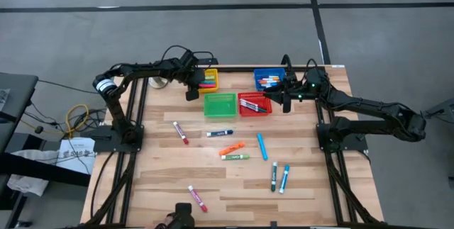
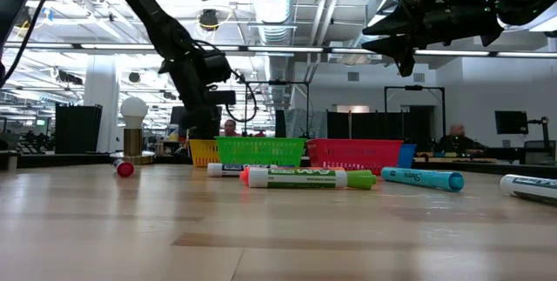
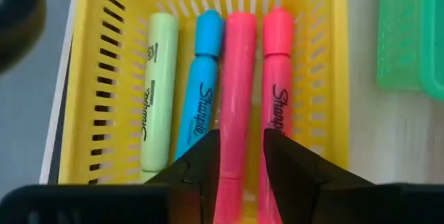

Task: Pick & Place Markers
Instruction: Put the pink highlighter into the yellow bin, then put the orange highlighter into the yellow bin

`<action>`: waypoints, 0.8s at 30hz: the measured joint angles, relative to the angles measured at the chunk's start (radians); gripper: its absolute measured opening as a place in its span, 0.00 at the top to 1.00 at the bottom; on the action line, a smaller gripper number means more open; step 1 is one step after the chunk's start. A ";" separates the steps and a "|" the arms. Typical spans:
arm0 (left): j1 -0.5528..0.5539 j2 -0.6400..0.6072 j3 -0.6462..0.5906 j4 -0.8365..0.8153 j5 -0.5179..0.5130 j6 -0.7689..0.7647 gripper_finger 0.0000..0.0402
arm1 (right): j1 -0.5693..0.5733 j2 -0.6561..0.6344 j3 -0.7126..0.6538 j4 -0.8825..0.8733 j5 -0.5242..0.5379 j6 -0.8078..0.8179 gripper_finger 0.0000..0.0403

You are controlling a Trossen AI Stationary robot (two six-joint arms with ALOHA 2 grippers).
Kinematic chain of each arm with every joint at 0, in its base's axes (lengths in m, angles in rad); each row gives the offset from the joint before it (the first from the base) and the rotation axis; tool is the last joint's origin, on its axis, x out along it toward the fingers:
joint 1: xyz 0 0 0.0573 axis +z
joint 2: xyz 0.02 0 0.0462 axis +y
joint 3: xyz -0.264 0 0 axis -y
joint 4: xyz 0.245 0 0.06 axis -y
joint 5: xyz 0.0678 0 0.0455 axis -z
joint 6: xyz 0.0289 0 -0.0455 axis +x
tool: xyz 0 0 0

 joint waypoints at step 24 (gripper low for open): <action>-0.494 -0.435 0.000 0.019 0.114 -0.385 0.64 | 0.000 0.000 0.000 0.001 0.000 0.000 0.67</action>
